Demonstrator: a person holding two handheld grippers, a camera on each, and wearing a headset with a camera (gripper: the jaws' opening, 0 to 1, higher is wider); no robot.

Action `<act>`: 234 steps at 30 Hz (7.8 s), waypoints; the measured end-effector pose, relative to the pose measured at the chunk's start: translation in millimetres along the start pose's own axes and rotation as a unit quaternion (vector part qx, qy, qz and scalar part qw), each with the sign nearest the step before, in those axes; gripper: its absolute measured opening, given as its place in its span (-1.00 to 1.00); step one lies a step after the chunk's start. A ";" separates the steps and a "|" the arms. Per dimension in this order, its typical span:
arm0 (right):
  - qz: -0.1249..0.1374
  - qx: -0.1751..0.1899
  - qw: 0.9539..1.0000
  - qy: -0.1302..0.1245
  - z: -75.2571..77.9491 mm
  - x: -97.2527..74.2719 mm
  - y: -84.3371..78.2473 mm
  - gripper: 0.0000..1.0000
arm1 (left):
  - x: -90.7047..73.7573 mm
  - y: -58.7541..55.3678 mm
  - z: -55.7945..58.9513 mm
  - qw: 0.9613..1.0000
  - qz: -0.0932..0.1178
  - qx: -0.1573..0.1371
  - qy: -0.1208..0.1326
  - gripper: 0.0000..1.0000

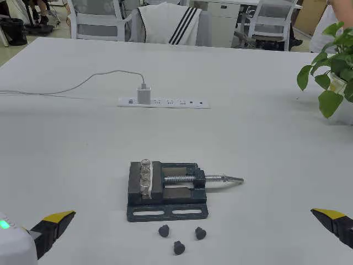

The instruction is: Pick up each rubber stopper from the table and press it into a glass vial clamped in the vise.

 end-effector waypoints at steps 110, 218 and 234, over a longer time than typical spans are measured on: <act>-0.066 0.060 0.996 0.014 -55.2 108.5 16.1 -0.78 | -16.8 -24.1 -33.3 0.999 -0.008 -0.014 0.036 0.96; -0.065 -0.108 0.932 0.340 -69.1 68.6 102.4 -0.76 | 46.8 6.9 57.2 0.839 -0.059 0.499 -0.207 -0.91; -0.013 -0.271 0.912 0.309 -59.5 60.9 109.1 -0.49 | 47.8 5.0 39.7 0.899 -0.063 0.377 -0.213 -0.91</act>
Point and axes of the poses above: the centre of the closed fingertips' face, and the gripper's own axes: x roughly forward along the fingers, z roughly to its right, y roughly out of its top, the point moved 7 cm from there along -x, roughly backward along the fingers, and after that the axes turned 15 degrees about -x, right-handed, at the moved point
